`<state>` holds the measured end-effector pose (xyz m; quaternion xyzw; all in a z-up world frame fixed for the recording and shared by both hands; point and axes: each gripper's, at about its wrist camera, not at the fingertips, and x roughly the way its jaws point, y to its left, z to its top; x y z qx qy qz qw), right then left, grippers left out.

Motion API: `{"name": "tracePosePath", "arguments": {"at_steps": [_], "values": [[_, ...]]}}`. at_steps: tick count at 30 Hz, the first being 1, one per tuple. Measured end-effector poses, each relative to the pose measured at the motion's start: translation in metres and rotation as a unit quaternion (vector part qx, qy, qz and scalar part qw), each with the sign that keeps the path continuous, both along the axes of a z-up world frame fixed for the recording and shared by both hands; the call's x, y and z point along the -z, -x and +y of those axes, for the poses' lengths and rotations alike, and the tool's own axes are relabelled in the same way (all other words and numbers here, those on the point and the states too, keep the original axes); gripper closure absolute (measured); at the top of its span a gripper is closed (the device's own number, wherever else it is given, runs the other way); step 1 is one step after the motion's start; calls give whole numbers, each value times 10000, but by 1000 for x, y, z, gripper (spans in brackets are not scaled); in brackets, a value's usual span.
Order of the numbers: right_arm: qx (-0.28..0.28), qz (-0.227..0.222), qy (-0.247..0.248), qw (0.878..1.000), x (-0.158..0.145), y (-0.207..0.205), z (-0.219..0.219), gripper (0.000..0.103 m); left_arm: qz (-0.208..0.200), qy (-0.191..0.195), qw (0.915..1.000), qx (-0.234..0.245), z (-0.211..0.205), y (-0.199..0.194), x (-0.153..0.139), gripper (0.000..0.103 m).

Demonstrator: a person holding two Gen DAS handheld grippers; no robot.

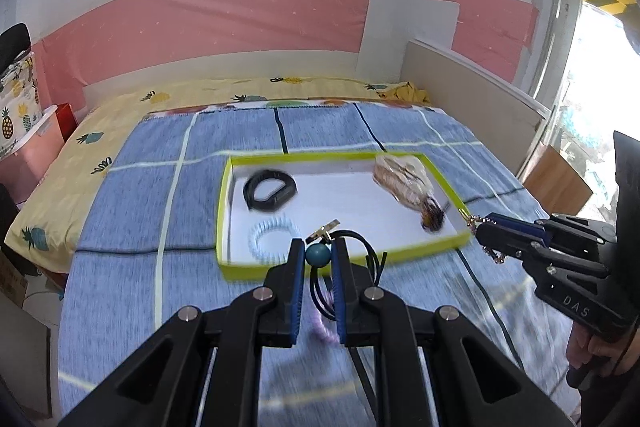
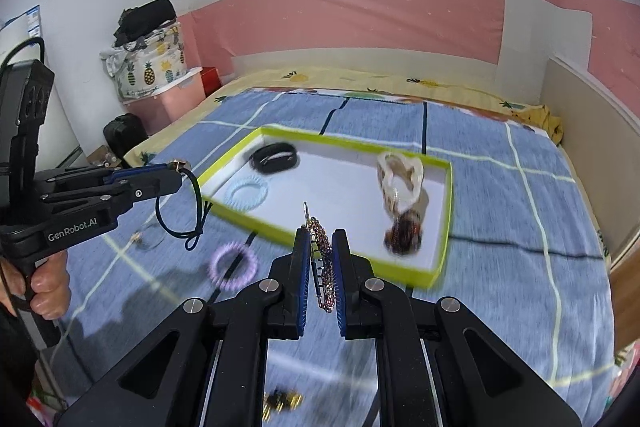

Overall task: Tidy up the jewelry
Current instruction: 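Lower both held items into the box and open both tools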

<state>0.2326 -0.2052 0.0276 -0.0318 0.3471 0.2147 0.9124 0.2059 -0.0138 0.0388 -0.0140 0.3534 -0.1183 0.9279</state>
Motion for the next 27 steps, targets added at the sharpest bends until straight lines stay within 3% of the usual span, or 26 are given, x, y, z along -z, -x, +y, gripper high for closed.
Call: {"name": "tracePosePath", "arguments": {"at_steps": [13,19,27], "values": [[167,528,189,9983,43,-73,13,92,404,-153,9991,30,-12,-81,39,89],[244,759,331,9963,61,-87,14,92,611,-202,9979,78,-17,-97,60,89],[249,839,298,9957,62,-91,13,92,752,-283,9967,141,-21,-104,71,89]]}}
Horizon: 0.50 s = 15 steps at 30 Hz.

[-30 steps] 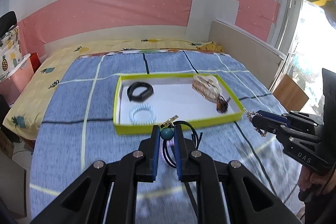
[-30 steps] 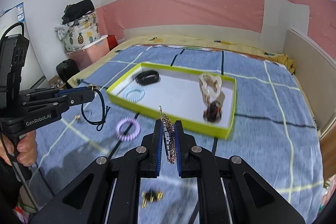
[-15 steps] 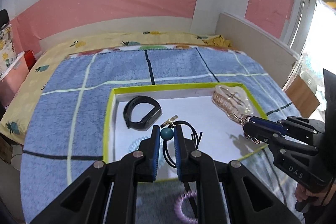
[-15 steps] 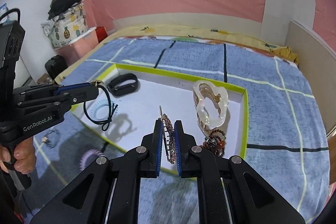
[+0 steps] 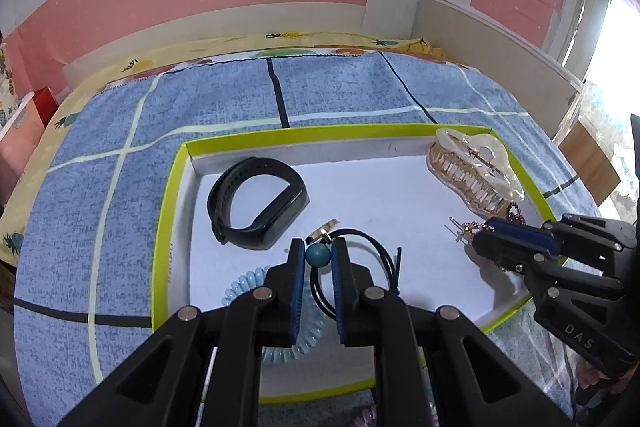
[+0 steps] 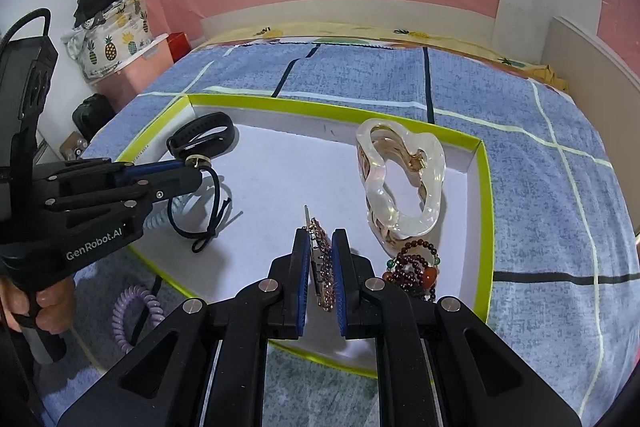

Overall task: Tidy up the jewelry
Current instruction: 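Lower both held items into the box and open both tools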

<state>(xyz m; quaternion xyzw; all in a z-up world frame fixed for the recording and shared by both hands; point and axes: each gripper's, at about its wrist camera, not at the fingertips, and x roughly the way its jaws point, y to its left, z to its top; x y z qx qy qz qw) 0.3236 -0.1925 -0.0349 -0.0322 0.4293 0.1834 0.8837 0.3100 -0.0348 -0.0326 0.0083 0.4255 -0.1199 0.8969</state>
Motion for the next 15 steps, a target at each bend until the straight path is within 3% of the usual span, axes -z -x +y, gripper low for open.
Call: {"name": "tracePosePath", "arguments": {"at_steps": [5,10,15], "values": [[-22,-106,0,9999,-5,6,1,81,-30,-25,10000,51,-1,1,-3,89],[-34,-233,-64,9997,-16,17,-2,80,-144,34,9999,58,1,9,-11,81],[15,-384,-167,9991,-30,43,-11,80,-335,55,9994,-9,7,31,-25,81]]}}
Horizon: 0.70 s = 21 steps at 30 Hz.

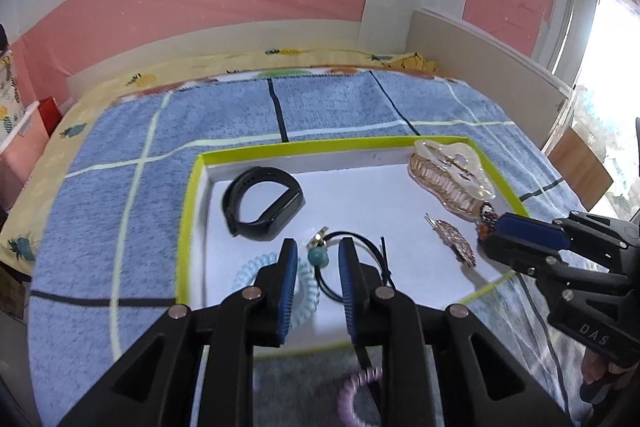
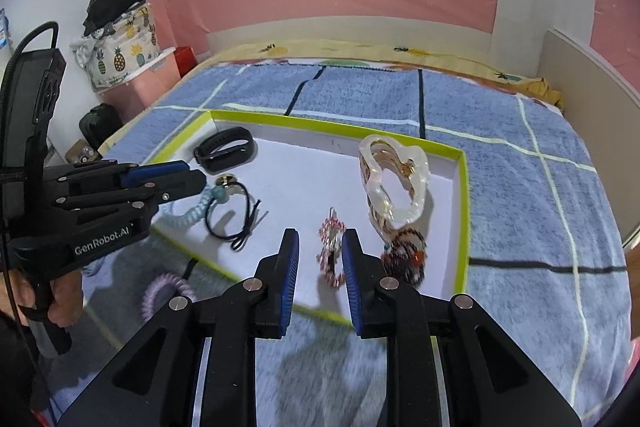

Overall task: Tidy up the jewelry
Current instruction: 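Lower both held items into the box and open both tools, then withdraw both tools from the box back over the table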

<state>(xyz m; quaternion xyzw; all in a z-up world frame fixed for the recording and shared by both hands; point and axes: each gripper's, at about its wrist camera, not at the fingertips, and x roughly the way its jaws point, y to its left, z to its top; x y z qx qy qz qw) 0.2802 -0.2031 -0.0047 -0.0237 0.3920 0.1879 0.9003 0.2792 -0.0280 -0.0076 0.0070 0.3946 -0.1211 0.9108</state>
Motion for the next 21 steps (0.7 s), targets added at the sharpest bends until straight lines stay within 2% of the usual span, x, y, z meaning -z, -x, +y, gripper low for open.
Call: {"name": "tracePosePath", "arguments": {"at_steps": [8,16,18,21], "values": [[40,-264,-48,9996,-19,59,-12,80,-241,59,9995,-185,15,59,-19,81],[32,-403,-52,9992,-26,114,-14,80,-376,105,9985,-379,28,120,-23,80],[45,-422,-57,9991,-25,125,-14,79,-426,120,9981,-439,31,134,-24,79],[52,-435,-106,9990,-25,139,-14,71,-474,186,9975,-499,34,152,-25,74]]}}
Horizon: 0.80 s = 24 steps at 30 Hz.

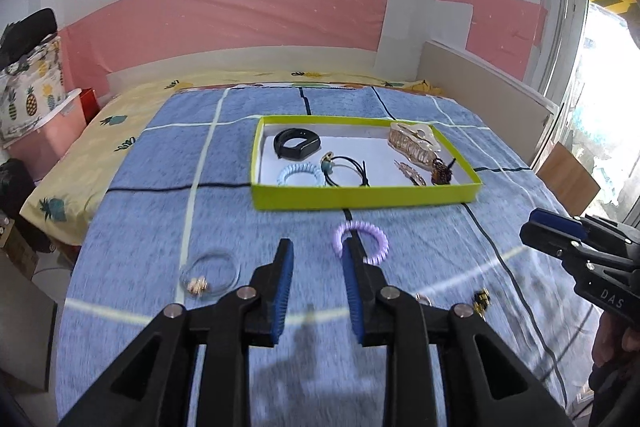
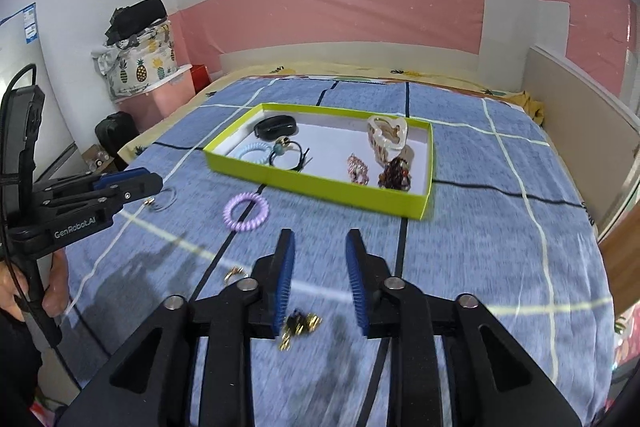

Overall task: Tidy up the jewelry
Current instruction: 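Withdraw both tools from the box back over the table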

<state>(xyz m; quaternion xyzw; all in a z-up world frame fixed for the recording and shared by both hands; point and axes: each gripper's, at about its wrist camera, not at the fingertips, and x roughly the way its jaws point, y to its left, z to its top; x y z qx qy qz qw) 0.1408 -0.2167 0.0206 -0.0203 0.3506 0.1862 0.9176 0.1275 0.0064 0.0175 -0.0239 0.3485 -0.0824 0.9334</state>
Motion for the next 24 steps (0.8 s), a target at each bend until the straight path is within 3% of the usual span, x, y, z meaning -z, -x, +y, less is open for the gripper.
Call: {"name": "tracePosePath", "arguments": {"at_steps": [14,24], "values": [[60,-33,-148,9999,4,59,-8,70,-241,79,9990,-378,24,65,-2,72],[-58,105,-200,9997,15,63,-9,70,-188,-31,9987,-478,32,76,6,72]]}}
